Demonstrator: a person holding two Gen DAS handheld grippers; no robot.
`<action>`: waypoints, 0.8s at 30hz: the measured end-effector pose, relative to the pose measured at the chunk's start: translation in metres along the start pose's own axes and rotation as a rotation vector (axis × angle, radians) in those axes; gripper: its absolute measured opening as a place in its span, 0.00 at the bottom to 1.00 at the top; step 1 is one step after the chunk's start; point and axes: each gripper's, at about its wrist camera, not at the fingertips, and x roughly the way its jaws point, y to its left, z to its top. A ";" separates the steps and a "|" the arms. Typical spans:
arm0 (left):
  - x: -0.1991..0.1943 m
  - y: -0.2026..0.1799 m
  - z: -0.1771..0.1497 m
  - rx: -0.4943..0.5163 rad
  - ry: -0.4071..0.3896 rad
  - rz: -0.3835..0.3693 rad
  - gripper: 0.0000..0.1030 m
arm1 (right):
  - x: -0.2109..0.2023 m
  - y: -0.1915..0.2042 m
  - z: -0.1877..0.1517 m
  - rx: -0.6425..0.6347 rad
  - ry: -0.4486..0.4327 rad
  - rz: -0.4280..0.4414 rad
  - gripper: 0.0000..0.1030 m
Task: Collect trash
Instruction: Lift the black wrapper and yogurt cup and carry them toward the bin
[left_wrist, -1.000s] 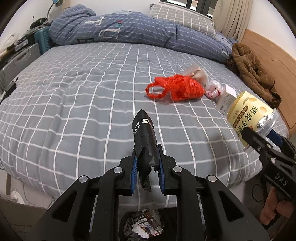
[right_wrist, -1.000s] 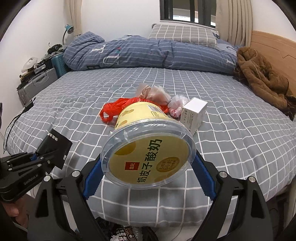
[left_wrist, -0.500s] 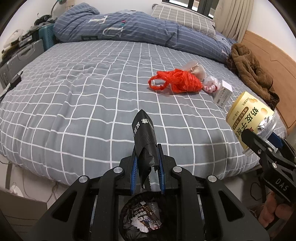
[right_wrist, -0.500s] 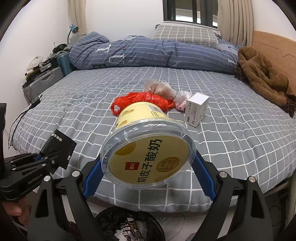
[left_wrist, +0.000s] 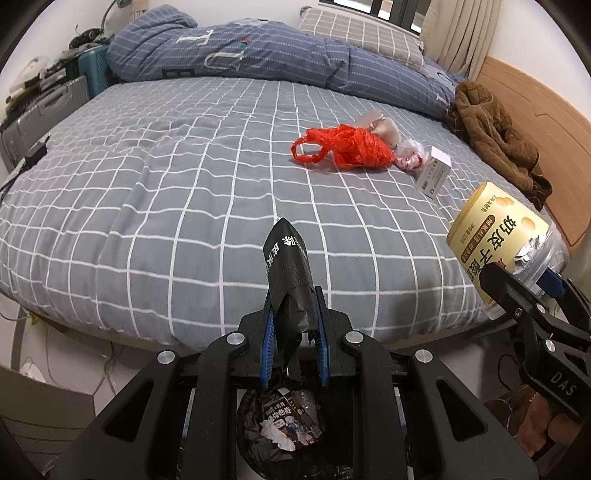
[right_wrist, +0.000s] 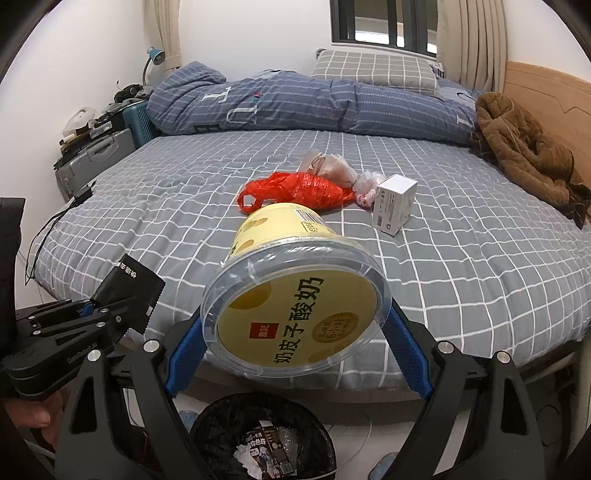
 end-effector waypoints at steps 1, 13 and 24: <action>-0.001 0.000 -0.002 0.001 0.001 0.000 0.17 | -0.001 0.000 -0.002 0.001 0.002 0.001 0.81; -0.007 -0.004 -0.035 0.000 0.050 -0.009 0.17 | -0.015 0.006 -0.025 -0.004 0.031 0.012 0.81; -0.013 0.000 -0.063 -0.014 0.092 -0.009 0.17 | -0.027 0.011 -0.049 -0.007 0.067 0.014 0.81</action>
